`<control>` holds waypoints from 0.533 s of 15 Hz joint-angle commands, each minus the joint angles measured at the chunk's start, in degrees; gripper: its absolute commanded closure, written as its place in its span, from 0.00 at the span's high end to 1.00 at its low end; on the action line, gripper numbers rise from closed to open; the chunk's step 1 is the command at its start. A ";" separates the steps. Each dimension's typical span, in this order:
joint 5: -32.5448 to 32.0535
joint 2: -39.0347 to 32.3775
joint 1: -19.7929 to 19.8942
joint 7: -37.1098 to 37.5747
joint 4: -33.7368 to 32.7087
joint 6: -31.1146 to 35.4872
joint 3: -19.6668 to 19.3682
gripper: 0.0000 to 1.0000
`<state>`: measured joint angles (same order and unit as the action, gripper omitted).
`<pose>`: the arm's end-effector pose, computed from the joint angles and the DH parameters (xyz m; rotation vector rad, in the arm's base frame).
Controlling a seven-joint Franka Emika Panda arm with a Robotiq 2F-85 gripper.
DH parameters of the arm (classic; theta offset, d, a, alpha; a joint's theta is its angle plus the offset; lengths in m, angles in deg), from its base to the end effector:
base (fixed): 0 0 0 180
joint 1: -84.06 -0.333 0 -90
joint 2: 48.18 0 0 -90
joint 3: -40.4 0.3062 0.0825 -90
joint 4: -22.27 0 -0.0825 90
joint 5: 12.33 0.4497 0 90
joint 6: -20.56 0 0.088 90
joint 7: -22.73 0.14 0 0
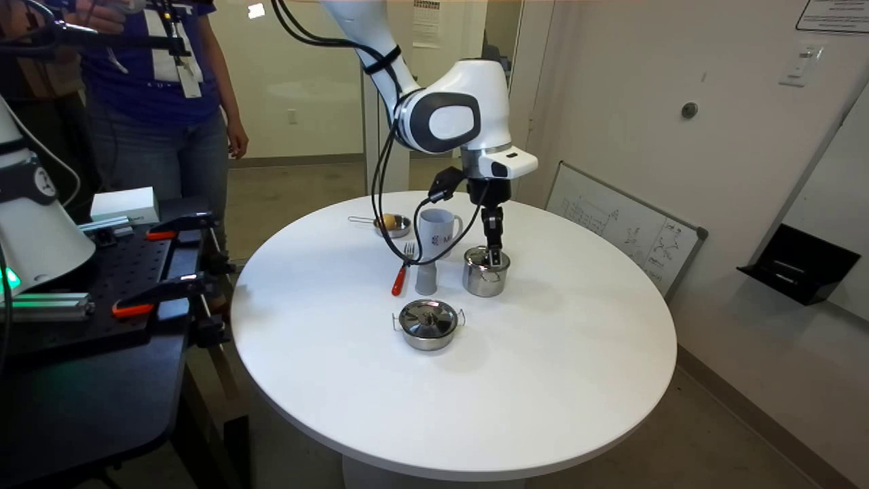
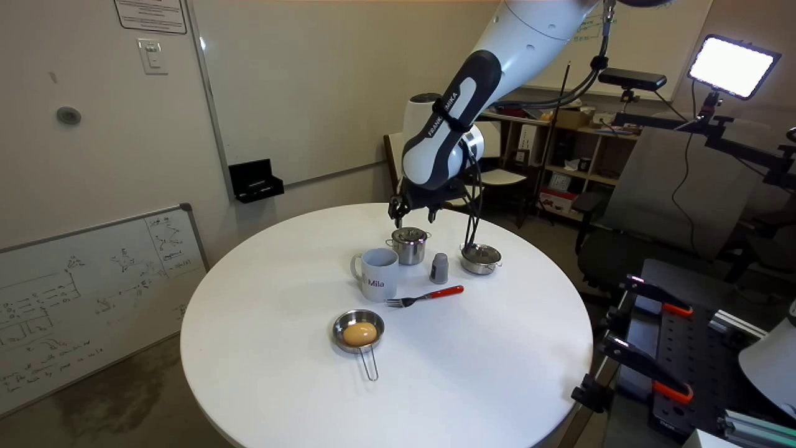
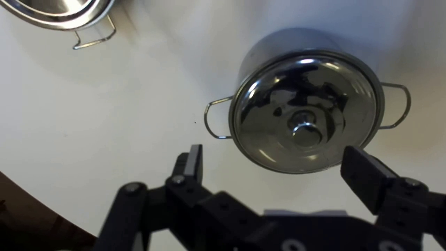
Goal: Remove the silver lid from the silver pot on the right and put it on the table
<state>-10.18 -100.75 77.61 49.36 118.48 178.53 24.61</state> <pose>0.7071 -0.1138 0.0089 2.8589 -0.7855 0.3260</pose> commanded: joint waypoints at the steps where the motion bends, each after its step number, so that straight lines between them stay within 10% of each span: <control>1: 0.70 1.60 -1.10 1.67 1.84 -1.34 -0.47 1.00; 8: 0.89 1.73 -1.63 2.80 2.14 -1.69 -0.41 0.90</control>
<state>-9.96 -100.63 76.91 51.01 119.14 177.99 24.61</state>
